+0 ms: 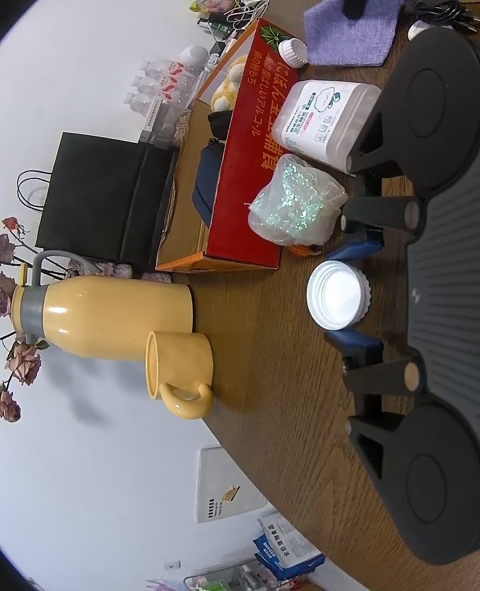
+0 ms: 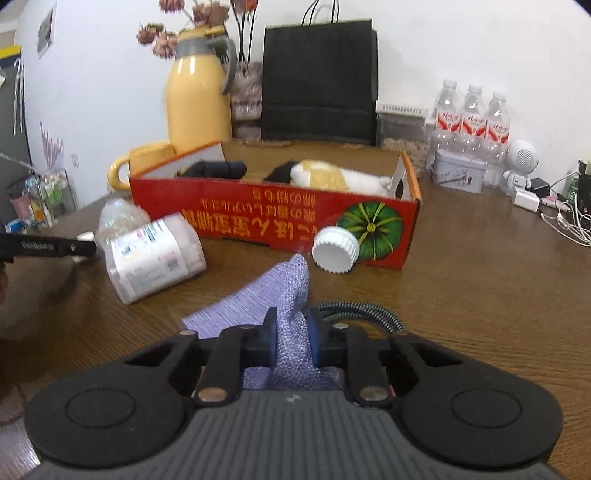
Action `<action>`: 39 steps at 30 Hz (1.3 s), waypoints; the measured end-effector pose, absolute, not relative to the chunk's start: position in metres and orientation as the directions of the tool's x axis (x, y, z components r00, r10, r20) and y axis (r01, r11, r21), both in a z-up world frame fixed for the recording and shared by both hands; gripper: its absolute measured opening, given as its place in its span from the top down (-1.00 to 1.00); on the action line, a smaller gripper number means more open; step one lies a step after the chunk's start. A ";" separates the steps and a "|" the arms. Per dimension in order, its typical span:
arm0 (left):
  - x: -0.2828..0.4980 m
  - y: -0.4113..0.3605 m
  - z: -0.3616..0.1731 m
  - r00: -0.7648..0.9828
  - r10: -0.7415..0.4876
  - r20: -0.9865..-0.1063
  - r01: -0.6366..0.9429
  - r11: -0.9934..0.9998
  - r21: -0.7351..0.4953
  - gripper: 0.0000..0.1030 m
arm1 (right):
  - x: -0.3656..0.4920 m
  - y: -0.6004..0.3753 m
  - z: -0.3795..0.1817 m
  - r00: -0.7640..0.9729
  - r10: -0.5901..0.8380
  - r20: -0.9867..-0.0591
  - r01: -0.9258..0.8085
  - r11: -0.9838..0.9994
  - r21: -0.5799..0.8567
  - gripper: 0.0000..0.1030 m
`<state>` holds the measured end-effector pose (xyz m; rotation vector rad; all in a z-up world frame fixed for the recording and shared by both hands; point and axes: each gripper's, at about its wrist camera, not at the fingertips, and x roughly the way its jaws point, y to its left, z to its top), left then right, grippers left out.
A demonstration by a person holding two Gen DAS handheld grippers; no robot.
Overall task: Organize objects
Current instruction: 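Carry the white cap and purple cloth into the box and open both grippers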
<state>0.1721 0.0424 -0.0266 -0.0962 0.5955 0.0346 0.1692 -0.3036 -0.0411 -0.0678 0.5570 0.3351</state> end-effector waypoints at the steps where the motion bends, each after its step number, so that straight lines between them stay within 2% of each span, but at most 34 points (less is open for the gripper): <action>1: 0.171 0.042 -0.026 0.829 0.007 -0.559 -0.062 0.995 -0.081 0.25 | 0.167 -0.305 -0.039 0.801 0.298 -0.519 -0.329 0.944 0.034 0.76; 7: 0.160 0.039 -0.018 0.858 0.028 -0.512 -0.063 0.997 -0.052 0.25 | 0.160 -0.310 -0.025 0.820 0.328 -0.469 -0.334 0.940 0.074 0.78; 12: 0.152 0.038 0.002 0.888 0.010 -0.459 -0.050 0.996 -0.075 0.25 | 0.158 -0.309 -0.006 0.840 0.348 -0.415 -0.352 0.933 0.071 0.79; 17: 0.157 0.028 0.032 0.917 -0.031 -0.398 -0.002 0.997 -0.082 0.25 | 0.165 -0.300 0.015 0.854 0.376 -0.360 -0.382 0.922 0.058 0.79; 24: 0.193 -0.006 0.069 0.928 -0.109 -0.356 0.082 0.992 -0.091 0.25 | 0.192 -0.284 0.036 0.862 0.409 -0.300 -0.407 0.911 0.071 0.79; 32: 0.250 -0.051 0.075 0.912 -0.122 -0.391 0.092 0.991 -0.093 0.25 | 0.247 -0.275 0.049 0.880 0.396 -0.261 -0.384 0.918 0.100 0.79; 39: 0.301 -0.065 0.072 0.914 -0.100 -0.393 0.067 0.993 -0.098 0.25 | 0.295 -0.273 0.041 0.872 0.396 -0.287 -0.374 0.918 0.131 0.78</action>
